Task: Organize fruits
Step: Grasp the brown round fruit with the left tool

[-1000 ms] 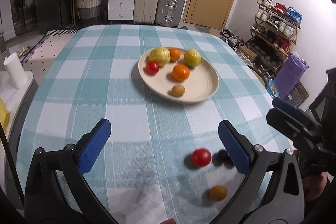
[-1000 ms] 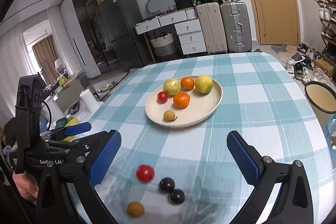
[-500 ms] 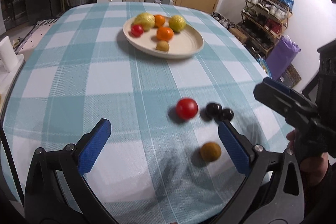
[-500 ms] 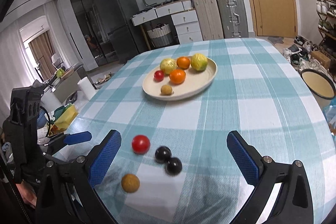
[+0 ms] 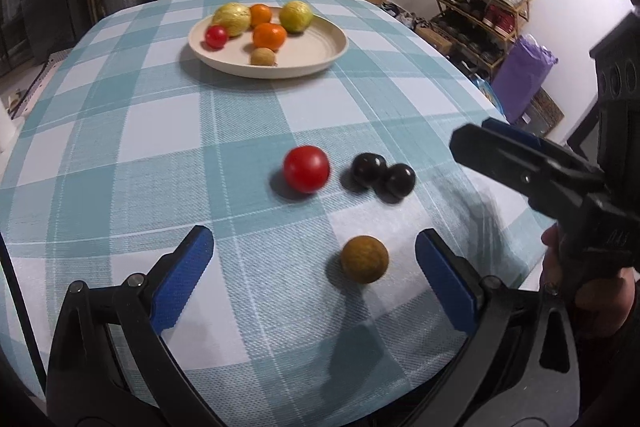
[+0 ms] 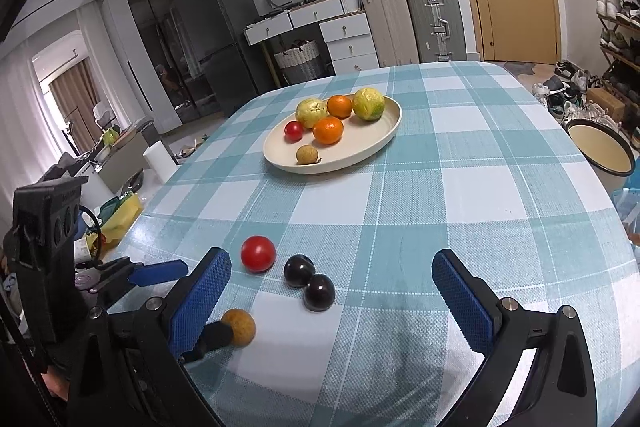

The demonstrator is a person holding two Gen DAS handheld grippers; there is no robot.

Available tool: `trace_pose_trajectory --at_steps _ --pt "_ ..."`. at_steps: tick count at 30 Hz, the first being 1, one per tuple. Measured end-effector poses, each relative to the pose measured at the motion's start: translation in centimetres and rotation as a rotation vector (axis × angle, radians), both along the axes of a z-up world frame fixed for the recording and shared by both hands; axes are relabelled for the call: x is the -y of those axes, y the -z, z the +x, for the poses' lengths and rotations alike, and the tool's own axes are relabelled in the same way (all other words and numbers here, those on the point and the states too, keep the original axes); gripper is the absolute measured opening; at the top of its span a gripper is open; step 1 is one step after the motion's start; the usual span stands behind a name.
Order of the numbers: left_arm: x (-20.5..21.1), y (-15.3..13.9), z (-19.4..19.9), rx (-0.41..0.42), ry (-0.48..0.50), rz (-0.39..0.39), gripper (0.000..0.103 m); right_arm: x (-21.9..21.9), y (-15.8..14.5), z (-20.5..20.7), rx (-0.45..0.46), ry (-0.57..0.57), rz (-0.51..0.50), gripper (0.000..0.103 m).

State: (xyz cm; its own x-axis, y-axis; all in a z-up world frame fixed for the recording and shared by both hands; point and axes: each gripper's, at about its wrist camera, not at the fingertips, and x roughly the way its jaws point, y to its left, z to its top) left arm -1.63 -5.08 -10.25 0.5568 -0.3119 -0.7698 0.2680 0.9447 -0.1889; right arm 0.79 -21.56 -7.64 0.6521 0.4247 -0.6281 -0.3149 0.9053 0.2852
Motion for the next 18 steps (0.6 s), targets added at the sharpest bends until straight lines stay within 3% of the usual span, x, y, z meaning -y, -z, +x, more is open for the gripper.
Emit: trace_pose_trajectory --at_steps 6,14,18 --pt "0.3 0.2 -0.1 -0.005 0.031 -0.020 0.086 0.3 0.2 0.0 -0.007 0.014 0.000 0.103" --pt "0.1 0.8 0.0 -0.039 0.076 -0.088 0.047 0.5 0.4 -0.1 -0.007 0.023 -0.007 0.103" --pt "0.3 1.2 0.0 -0.055 0.114 -0.117 0.037 0.7 0.5 -0.2 -0.010 0.027 -0.001 0.103"
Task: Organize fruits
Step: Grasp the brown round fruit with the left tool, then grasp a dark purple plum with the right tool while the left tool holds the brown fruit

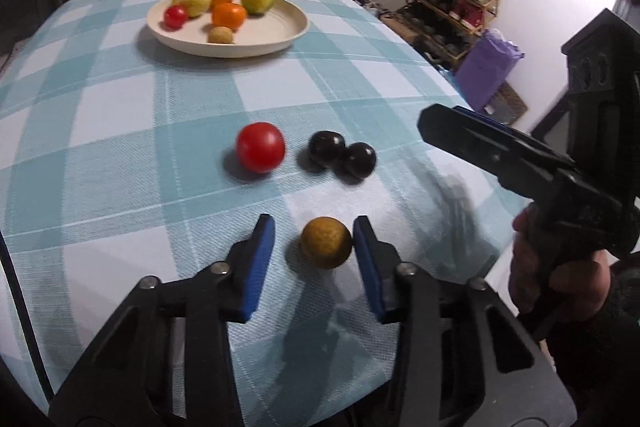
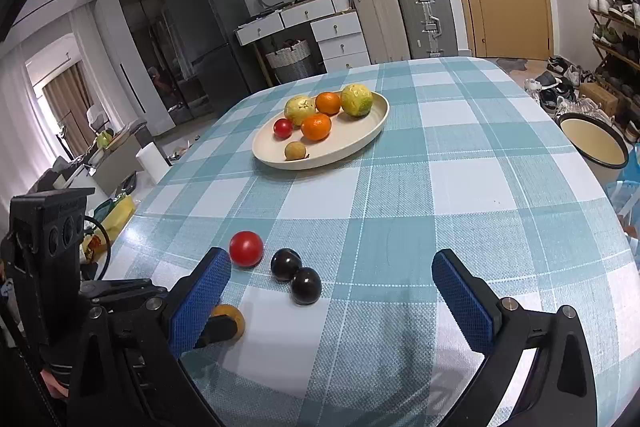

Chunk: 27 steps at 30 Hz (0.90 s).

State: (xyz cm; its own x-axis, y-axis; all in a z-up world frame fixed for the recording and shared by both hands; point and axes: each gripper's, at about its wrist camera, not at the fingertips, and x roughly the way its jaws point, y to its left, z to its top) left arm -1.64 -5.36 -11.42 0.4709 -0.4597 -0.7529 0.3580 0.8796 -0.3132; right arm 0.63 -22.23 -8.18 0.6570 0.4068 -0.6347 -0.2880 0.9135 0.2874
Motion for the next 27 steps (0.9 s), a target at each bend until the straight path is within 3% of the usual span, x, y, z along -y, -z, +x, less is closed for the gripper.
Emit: trace_pose_trajectory --at_steps 2,10,23,27 --pt "0.2 0.1 -0.1 -0.003 0.019 -0.013 0.024 0.0 0.0 0.0 -0.003 -0.001 0.003 0.103" --pt "-0.4 0.1 -0.1 0.006 0.011 -0.037 0.023 -0.3 0.2 -0.3 -0.009 -0.025 0.007 0.103" --pt "-4.0 -2.6 0.0 0.072 -0.065 -0.064 0.024 -1.5 1.1 -0.1 -0.032 -0.068 -0.020 0.102" --pt "-5.0 -3.1 0.1 0.084 -0.092 -0.059 0.024 -2.3 1.4 0.0 -0.034 -0.088 -0.046 0.093"
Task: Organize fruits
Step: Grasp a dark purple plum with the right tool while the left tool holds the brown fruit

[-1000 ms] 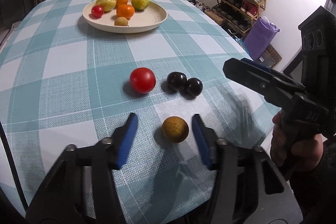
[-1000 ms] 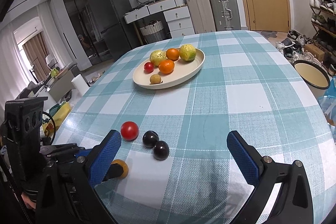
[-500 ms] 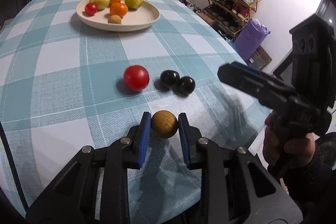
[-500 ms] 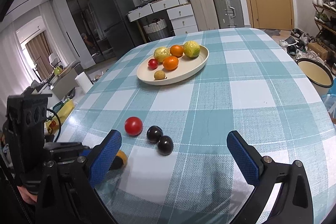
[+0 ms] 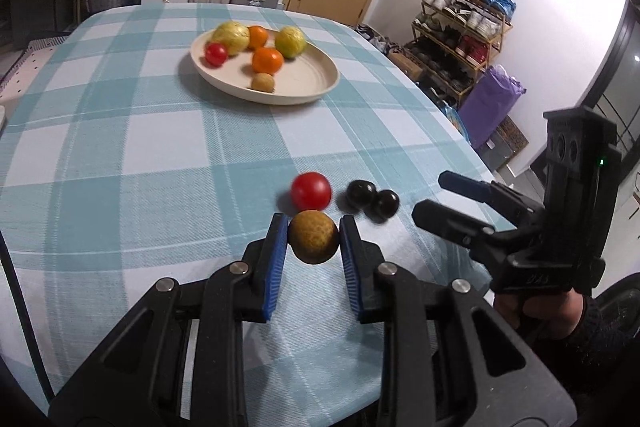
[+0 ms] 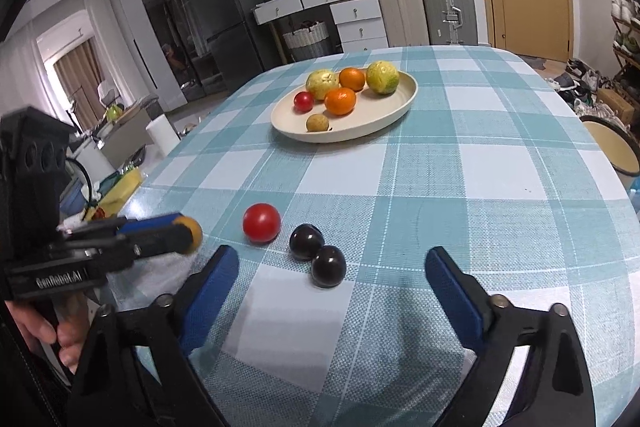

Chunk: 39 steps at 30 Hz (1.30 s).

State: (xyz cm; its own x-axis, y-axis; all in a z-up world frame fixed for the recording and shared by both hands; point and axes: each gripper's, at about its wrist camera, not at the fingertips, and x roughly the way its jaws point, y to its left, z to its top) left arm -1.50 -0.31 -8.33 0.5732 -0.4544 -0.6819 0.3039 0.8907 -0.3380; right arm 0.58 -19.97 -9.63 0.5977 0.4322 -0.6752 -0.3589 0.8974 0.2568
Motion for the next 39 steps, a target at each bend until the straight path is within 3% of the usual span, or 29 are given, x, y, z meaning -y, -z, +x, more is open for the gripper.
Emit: trace_pose_trajectory --at_steps 5,7,15,21,30,39 --pt "-1.2 -0.4 0.3 0.002 -0.030 -0.008 0.024 -0.7 0.8 0.5 -0.024 -0.025 0.000 0.083" --pt "-1.5 -0.5 0.4 0.004 -0.038 -0.009 0.024 -1.0 1.1 0.8 -0.036 -0.041 0.000 0.073" --pt "-2.2 -0.4 1.2 -0.003 -0.058 -0.010 0.024 -1.5 2.0 1.1 -0.067 -0.074 -0.004 0.051" --pt "-2.3 -0.5 2.2 -0.006 -0.069 -0.004 0.024 -1.4 2.0 1.4 -0.064 -0.074 -0.018 0.023" --pt "-2.7 -0.5 4.8 -0.020 -0.098 -0.003 0.024 -0.6 2.2 1.8 -0.077 -0.099 0.022 0.022" --pt "-2.6 -0.2 7.4 -0.036 -0.106 0.003 0.024 1.5 1.8 2.7 -0.097 -0.061 0.128 0.022"
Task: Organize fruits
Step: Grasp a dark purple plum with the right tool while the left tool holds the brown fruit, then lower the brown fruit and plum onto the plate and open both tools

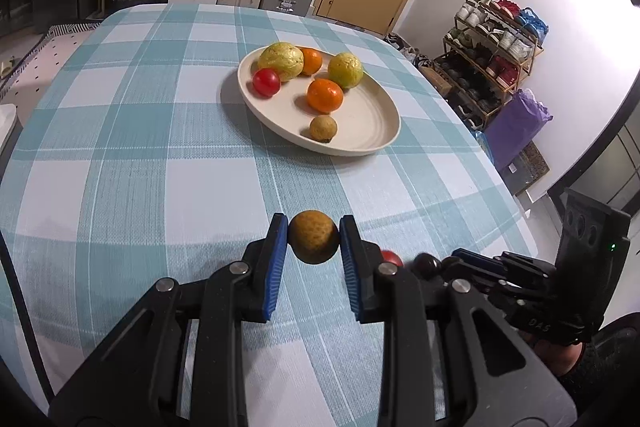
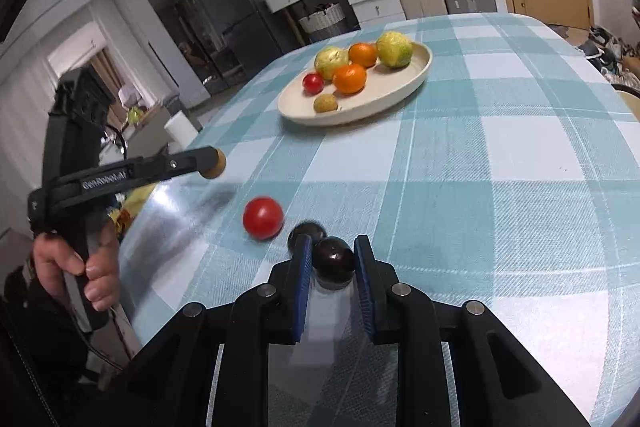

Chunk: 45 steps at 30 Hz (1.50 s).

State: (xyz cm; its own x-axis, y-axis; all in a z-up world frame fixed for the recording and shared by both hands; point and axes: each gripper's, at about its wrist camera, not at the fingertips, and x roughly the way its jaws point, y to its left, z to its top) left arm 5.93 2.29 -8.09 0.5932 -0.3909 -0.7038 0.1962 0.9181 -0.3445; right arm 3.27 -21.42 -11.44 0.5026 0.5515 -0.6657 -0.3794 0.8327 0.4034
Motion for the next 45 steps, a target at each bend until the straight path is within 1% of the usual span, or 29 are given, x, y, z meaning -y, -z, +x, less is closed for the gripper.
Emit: trace_pose_trajectory --at_steps 2,7,11,18,27,34,40,45 --pt "0.0 0.0 0.4 0.003 -0.001 0.003 0.024 0.4 -0.4 0.5 0.002 0.007 0.023 0.022" --pt "0.0 -0.6 2.7 0.013 -0.009 0.015 0.024 0.7 -1.9 2.3 0.032 0.023 0.072 0.022" --pt "0.3 -1.0 4.8 0.020 -0.004 0.024 0.024 0.2 -3.0 4.2 0.053 0.016 0.086 0.022" --pt "1.3 -1.6 9.2 0.024 0.011 0.029 0.024 -0.5 -4.4 8.7 0.055 0.001 0.127 0.022" --pt "2.0 -1.7 15.0 0.010 0.010 0.015 0.024 -2.3 -5.8 14.8 0.058 -0.023 0.138 0.022" --pt "2.5 -1.0 18.4 -0.006 0.024 0.017 0.024 -4.0 -5.5 19.0 0.037 -0.028 0.129 0.022" --pt "2.7 -0.4 19.8 -0.015 0.030 0.011 0.024 -4.8 -4.6 21.9 0.014 -0.016 0.117 0.022" --pt "2.9 0.3 20.7 -0.023 0.036 0.000 0.024 -5.4 -3.7 23.2 0.000 -0.013 0.109 0.022"
